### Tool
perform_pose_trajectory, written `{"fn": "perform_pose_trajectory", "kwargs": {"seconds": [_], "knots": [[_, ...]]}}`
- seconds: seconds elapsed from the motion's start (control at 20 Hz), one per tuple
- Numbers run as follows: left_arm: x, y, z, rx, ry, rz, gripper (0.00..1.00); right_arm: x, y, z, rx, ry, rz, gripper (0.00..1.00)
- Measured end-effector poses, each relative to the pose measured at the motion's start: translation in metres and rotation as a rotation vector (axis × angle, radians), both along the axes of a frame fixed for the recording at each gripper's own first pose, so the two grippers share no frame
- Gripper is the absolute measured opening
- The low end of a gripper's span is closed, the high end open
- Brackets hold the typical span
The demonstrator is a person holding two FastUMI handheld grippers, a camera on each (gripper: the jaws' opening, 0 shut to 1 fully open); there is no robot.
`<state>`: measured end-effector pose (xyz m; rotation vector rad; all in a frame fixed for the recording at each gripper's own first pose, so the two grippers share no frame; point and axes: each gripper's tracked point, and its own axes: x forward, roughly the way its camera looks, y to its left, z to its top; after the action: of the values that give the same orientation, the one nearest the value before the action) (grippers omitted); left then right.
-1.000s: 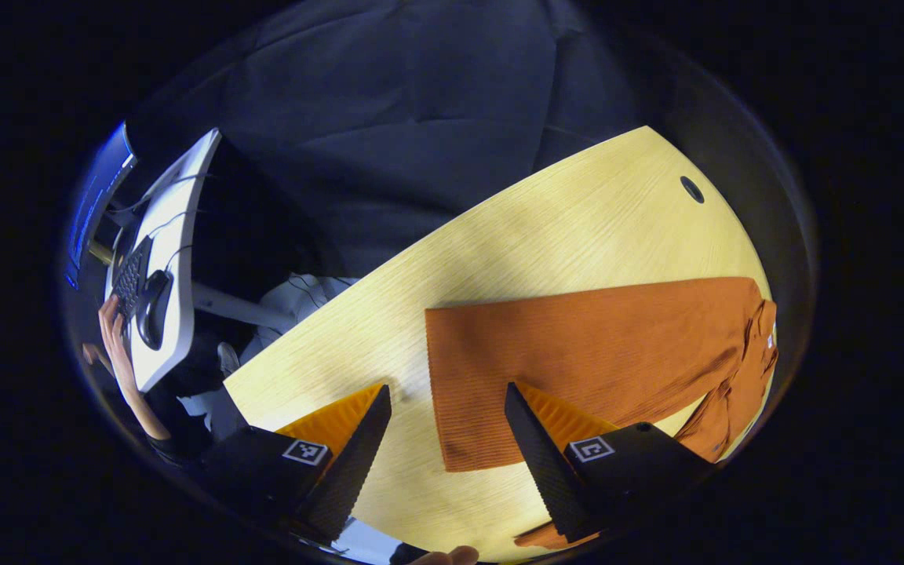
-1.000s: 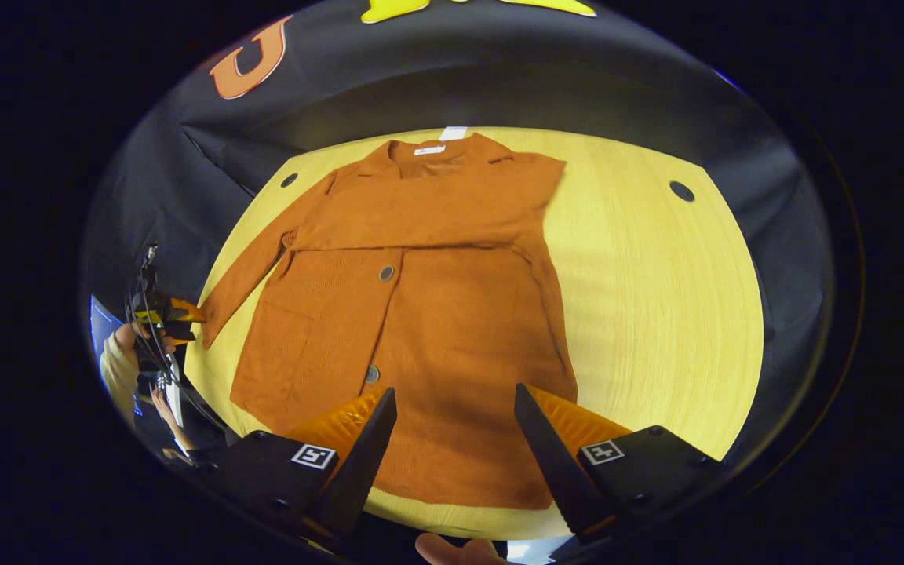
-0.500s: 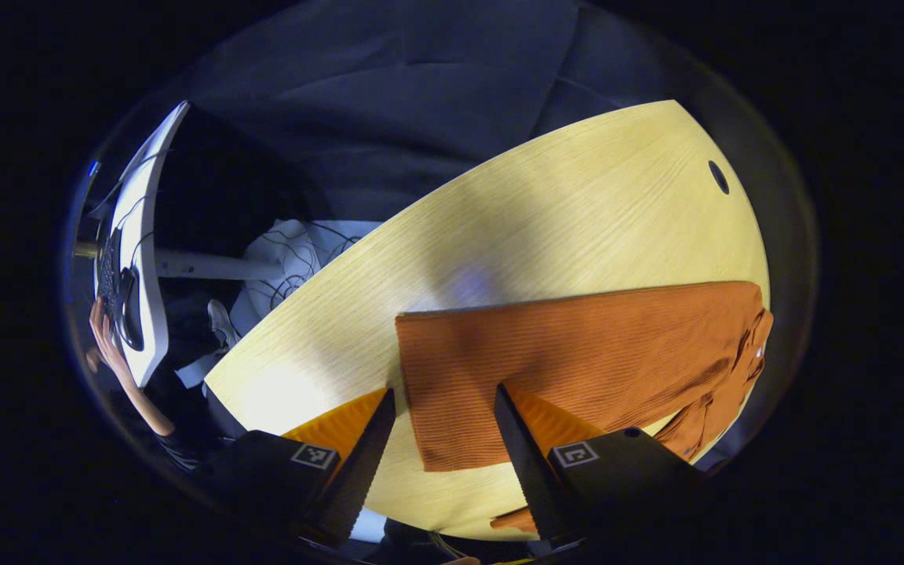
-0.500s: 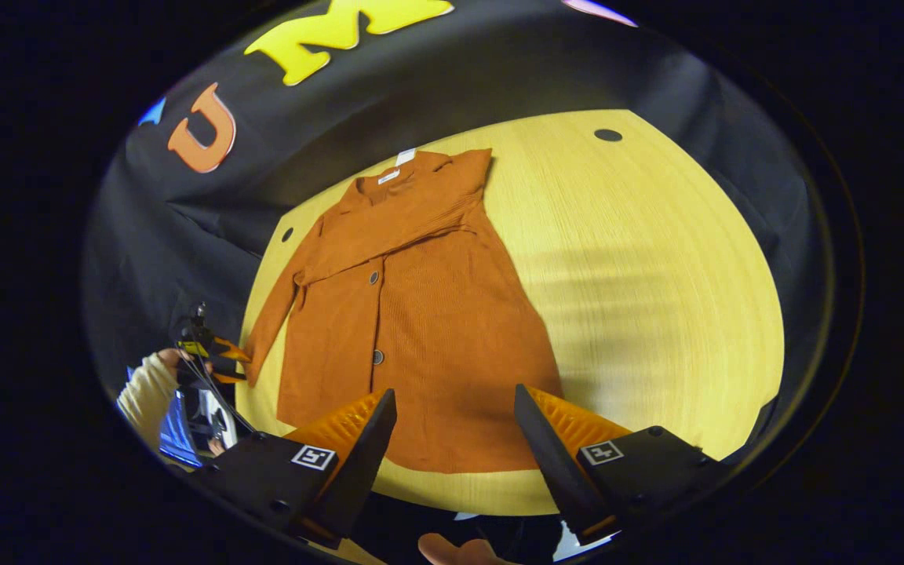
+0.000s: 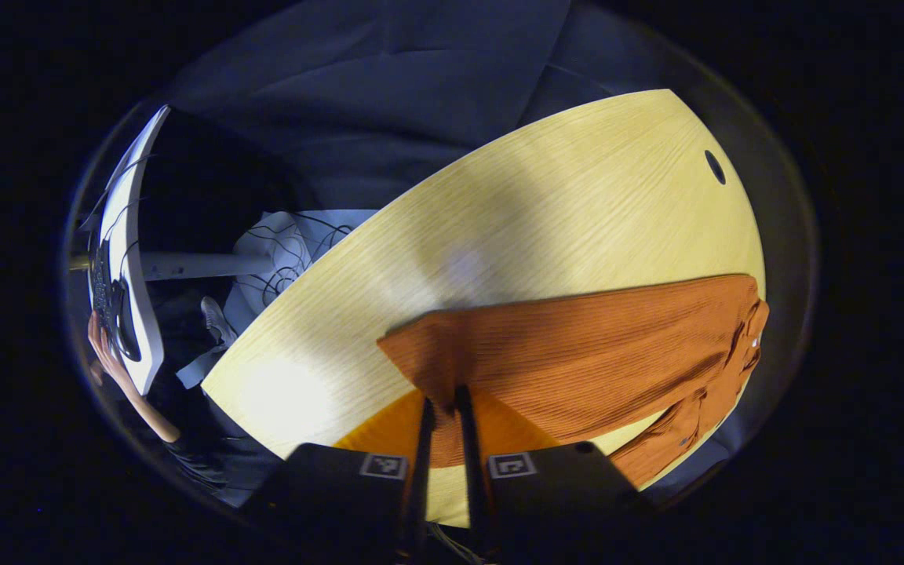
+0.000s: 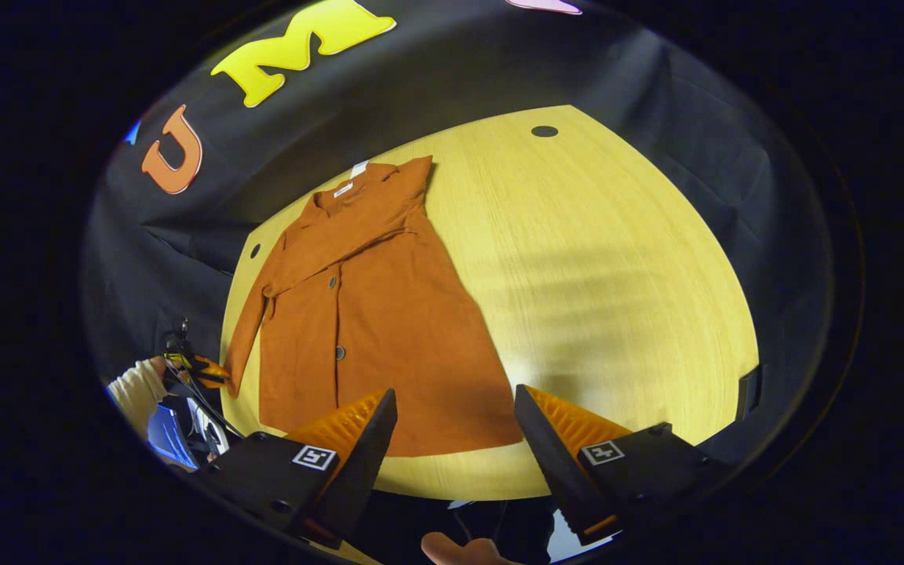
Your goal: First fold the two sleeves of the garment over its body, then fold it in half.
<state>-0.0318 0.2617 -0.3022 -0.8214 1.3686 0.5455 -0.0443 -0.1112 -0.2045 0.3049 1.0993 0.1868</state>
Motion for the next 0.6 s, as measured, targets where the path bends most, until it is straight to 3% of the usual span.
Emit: {"fn": "perform_pose_trajectory", "kwargs": {"seconds": [0.05,0.1,0.3,0.6], "knots": [[0.000,0.000,0.002,0.006,0.001,-0.001,0.21,-0.002,-0.001,-0.002,0.005,0.007,-0.010,0.97],[0.000,-0.001,0.001,0.008,0.003,-0.008,0.07,-0.003,-0.004,-0.004,0.013,0.013,-0.025,0.97],[0.002,-0.002,0.002,0.009,0.003,-0.034,0.04,-0.003,-0.002,-0.007,0.079,0.053,-0.086,0.97],[0.031,-0.023,0.038,0.024,-0.106,-0.139,0.04,-0.003,-0.010,-0.016,0.032,0.058,-0.047,0.97]]}}
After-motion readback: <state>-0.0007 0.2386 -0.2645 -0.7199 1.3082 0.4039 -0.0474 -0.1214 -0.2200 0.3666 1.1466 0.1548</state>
